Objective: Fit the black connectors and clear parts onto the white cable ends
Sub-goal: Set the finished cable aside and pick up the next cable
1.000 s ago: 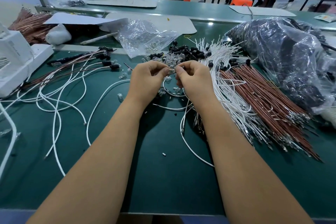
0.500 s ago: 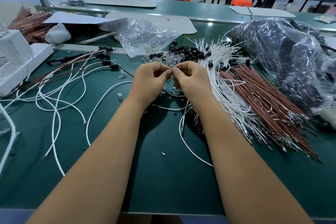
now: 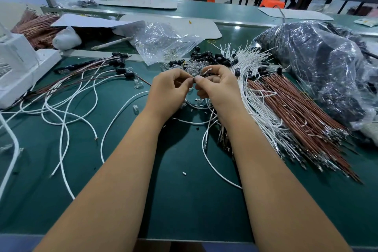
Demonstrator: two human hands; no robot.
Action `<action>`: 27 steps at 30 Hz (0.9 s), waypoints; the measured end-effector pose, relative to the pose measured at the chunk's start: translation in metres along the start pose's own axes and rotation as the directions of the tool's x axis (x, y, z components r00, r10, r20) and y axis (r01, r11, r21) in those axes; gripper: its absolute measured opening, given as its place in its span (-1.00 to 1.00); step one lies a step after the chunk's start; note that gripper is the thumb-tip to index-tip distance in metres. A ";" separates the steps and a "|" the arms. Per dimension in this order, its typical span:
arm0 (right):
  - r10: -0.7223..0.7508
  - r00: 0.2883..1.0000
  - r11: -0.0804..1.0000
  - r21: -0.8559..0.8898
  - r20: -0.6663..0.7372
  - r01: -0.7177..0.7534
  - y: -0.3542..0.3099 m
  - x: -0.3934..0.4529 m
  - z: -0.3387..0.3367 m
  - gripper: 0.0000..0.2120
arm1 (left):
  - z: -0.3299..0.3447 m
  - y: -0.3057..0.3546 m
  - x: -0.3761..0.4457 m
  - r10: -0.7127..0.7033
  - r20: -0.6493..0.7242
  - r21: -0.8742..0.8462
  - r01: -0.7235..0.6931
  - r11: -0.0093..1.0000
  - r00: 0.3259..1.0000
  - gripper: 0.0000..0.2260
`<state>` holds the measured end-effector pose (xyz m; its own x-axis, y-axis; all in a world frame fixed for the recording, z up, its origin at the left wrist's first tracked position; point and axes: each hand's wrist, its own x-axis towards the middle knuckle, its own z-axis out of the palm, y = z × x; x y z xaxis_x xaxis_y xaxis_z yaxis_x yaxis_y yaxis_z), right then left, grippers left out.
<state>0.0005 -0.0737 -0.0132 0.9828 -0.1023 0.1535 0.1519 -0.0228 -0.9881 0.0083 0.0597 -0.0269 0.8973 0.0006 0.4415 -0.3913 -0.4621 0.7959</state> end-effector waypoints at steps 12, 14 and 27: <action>-0.040 0.999 0.997 -0.069 0.011 0.041 0.004 0.003 -0.001 -0.94 | -0.002 0.004 0.000 -0.038 -0.012 -0.045 0.038 0.998 0.999 -0.98; -0.037 0.999 0.997 -0.073 0.012 0.038 0.005 0.003 -0.001 -0.94 | -0.001 0.005 0.000 -0.045 -0.019 -0.054 0.044 0.998 0.999 -0.97; -0.071 0.996 0.995 -0.067 -0.045 0.068 0.002 0.000 0.000 -0.90 | -0.002 0.005 -0.001 -0.063 -0.014 -0.061 0.062 0.996 0.998 -0.92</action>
<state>0.0007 -0.0736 -0.0157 0.9639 -0.1450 0.2235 0.2111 -0.0963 -0.9727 0.0046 0.0587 -0.0228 0.9172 0.0419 0.3961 -0.3467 -0.4059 0.8456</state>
